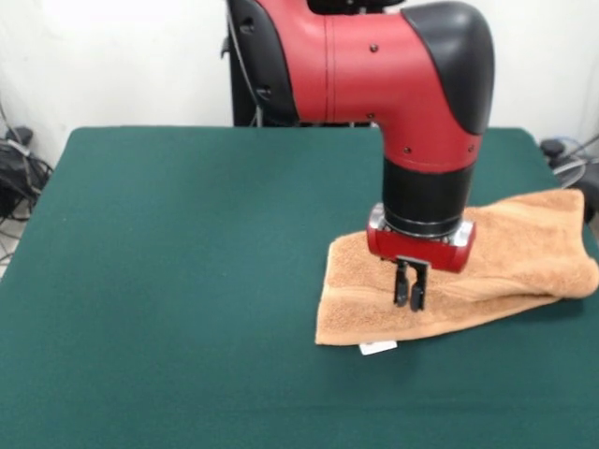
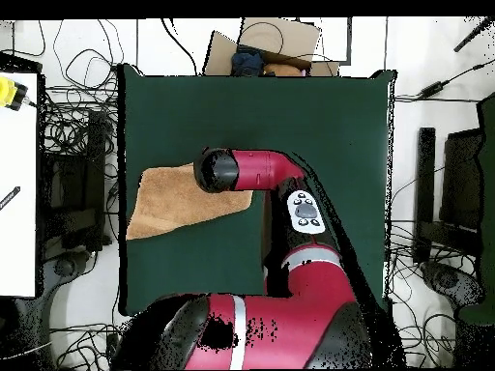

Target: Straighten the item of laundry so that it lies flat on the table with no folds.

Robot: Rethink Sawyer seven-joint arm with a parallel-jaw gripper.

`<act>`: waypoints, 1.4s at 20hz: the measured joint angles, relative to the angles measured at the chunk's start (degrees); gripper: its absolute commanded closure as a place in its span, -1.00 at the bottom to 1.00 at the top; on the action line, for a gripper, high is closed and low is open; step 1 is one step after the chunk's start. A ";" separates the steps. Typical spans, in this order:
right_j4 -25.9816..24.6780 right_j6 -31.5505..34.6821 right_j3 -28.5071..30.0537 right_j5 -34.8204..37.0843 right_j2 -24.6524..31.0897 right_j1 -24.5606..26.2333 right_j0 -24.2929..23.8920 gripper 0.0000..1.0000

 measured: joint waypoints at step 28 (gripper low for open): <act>-2.36 -7.69 -0.89 15.78 4.99 -4.58 -10.94 1.00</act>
